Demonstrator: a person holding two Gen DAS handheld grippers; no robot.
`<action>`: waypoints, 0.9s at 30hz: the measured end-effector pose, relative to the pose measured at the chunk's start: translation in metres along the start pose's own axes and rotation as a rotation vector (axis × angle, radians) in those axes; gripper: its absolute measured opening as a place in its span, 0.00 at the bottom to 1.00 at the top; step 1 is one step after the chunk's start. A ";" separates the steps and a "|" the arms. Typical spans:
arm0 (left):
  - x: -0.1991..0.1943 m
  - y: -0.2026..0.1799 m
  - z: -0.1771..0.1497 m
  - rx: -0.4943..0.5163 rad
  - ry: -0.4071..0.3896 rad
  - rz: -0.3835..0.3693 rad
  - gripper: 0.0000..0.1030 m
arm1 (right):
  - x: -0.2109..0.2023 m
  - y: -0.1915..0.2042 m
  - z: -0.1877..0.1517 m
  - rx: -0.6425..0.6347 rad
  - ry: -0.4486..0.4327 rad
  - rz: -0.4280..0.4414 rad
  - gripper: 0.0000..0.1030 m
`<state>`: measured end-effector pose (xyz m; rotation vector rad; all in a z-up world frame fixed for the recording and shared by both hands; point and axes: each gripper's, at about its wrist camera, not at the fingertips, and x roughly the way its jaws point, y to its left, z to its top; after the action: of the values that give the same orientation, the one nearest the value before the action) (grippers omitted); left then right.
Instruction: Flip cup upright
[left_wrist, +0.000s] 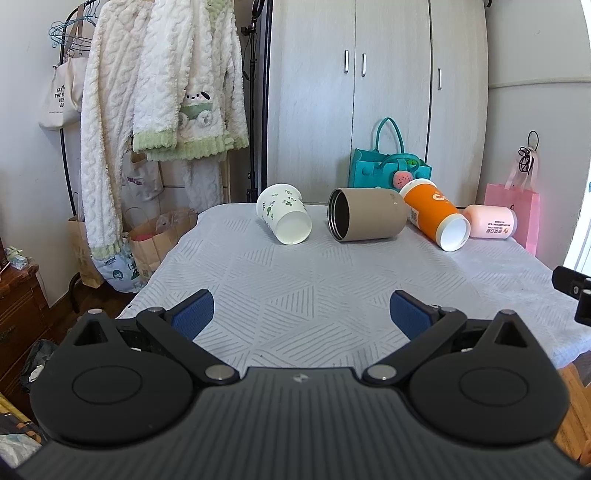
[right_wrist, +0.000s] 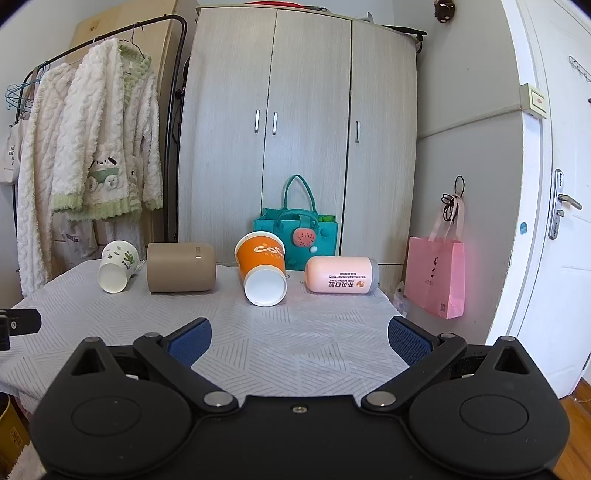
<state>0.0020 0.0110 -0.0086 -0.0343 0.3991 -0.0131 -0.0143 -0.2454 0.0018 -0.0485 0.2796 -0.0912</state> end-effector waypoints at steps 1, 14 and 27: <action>0.000 0.001 0.001 -0.001 0.001 0.000 1.00 | 0.000 0.000 0.001 -0.001 0.000 -0.001 1.00; 0.000 0.004 0.000 -0.017 0.011 0.004 1.00 | -0.001 0.002 0.003 -0.007 0.009 -0.004 1.00; 0.003 0.010 0.000 -0.039 0.030 0.014 1.00 | 0.001 0.004 0.009 -0.015 0.026 -0.007 1.00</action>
<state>0.0051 0.0213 -0.0098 -0.0699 0.4293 0.0083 -0.0105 -0.2408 0.0096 -0.0635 0.3063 -0.0969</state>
